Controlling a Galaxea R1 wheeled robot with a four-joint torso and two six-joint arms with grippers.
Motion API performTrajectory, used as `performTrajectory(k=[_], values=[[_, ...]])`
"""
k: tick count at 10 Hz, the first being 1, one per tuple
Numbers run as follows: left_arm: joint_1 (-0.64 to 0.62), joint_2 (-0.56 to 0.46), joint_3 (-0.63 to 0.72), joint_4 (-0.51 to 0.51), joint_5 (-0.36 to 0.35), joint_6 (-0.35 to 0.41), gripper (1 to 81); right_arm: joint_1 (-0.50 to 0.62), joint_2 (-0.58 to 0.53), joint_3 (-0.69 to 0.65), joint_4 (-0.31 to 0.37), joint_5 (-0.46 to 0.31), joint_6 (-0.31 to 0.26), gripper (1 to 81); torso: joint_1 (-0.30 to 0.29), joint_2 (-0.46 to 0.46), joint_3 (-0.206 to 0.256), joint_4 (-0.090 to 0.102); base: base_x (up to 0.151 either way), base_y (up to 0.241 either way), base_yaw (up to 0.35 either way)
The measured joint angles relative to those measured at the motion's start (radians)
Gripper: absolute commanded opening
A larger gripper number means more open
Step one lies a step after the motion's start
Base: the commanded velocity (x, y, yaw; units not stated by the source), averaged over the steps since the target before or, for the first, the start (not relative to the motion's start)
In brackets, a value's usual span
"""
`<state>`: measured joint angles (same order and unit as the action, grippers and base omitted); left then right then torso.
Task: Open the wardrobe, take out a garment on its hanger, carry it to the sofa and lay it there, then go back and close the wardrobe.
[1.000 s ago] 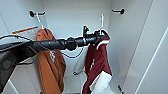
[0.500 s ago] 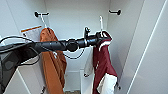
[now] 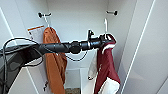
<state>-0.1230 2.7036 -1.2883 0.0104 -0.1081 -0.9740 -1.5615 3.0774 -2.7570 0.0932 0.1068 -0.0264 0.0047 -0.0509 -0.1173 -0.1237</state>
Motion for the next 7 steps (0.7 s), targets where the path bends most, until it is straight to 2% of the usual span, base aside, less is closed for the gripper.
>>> performTrajectory(k=[7], values=[[0.024,0.003,0.016,0.009,-0.004,0.008,1.0,-0.004,0.000,0.000,0.000,-0.001,0.000,81.1,0.000,0.000,0.000,0.000,-0.115,0.000,0.000]])
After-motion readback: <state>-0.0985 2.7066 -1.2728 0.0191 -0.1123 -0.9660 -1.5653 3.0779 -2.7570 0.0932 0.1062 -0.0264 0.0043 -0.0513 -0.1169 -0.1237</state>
